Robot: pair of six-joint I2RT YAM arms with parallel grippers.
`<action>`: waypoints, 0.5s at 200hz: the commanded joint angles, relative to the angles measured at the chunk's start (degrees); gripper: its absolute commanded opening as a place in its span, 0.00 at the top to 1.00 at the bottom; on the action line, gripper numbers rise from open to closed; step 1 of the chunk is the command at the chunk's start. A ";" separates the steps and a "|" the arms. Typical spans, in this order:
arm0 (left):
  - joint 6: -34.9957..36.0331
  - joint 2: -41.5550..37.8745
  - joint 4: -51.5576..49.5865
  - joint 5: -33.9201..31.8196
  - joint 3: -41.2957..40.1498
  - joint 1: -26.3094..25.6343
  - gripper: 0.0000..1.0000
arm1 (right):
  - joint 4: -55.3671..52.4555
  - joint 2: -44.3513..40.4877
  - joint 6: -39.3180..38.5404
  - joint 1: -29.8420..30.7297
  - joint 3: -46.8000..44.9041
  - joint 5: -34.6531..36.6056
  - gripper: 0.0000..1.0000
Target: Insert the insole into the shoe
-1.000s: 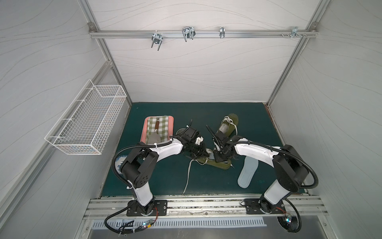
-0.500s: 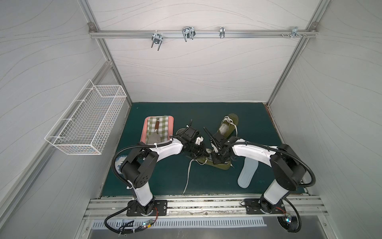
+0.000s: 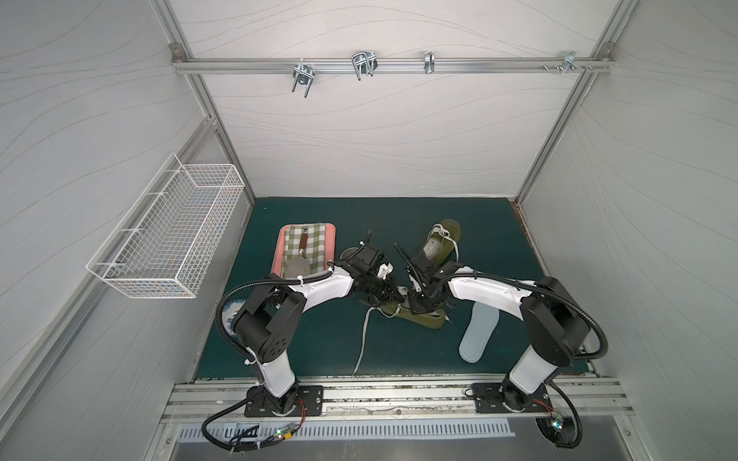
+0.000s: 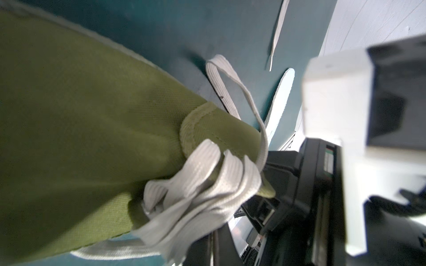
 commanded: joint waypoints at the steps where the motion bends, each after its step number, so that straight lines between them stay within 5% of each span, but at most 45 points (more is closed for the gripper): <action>1: 0.31 -1.28 -0.47 0.73 1.82 0.40 1.00 | -0.44 -2.91 2.75 -0.58 -0.98 5.46 1.00; 34: 0.47 -0.61 -0.35 0.96 1.52 0.63 1.00 | 1.81 2.97 1.55 -3.60 -1.26 3.69 1.00; 63: 0.32 -0.70 -0.14 0.98 1.53 0.60 1.00 | -2.95 -4.05 0.94 -1.29 0.75 4.80 1.00; 100: 0.09 0.42 0.30 1.49 2.35 0.73 1.00 | -0.29 2.13 0.04 -3.62 -2.85 -3.95 1.00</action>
